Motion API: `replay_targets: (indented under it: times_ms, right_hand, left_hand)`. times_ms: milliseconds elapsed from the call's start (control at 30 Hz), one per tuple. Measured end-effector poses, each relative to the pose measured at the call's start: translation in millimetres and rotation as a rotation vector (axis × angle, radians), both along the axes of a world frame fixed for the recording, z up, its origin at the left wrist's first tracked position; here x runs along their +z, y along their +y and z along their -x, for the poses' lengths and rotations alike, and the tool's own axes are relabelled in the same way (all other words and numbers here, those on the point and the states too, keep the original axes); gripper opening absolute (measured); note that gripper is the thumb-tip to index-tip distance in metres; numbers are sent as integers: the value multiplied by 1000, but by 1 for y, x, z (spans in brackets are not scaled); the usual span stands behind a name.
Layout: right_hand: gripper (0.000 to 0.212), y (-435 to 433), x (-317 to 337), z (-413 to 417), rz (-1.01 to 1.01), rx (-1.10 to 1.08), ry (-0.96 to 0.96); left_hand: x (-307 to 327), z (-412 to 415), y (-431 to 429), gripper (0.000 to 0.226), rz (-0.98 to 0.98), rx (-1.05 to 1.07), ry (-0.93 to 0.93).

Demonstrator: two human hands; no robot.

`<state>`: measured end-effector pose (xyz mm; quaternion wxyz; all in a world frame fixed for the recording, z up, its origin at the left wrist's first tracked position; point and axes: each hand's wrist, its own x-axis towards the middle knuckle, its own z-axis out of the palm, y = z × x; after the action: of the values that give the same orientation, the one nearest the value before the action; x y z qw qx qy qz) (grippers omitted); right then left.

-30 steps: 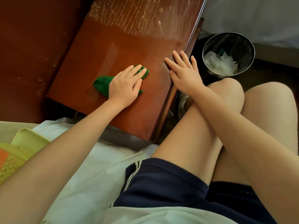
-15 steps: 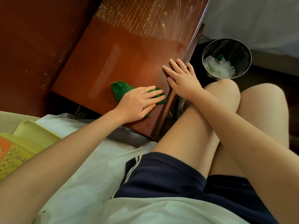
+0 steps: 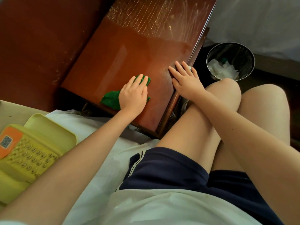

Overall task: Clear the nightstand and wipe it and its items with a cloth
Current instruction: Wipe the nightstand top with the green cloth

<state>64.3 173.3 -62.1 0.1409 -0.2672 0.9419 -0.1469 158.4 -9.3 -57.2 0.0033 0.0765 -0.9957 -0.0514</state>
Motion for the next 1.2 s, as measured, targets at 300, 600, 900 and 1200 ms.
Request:
replay_targets:
  times_ms: [300,600,900,1200]
  right_hand:
    - [48,-1,-1,1,41,-26,-8]
    - [49,6,2,-5,29,-14,-30]
    - [49,3,4,-8,49,-41,-29]
    - [49,3,5,-6,82,-70,-25]
  left_hand:
    - [-5,-34,51,41,-34,-350,73]
    - [-10,-81,10,40,14,-360,94]
    - [5,-29,-8,45,15,12,-103]
    - [8,5,39,45,32,-298,-106]
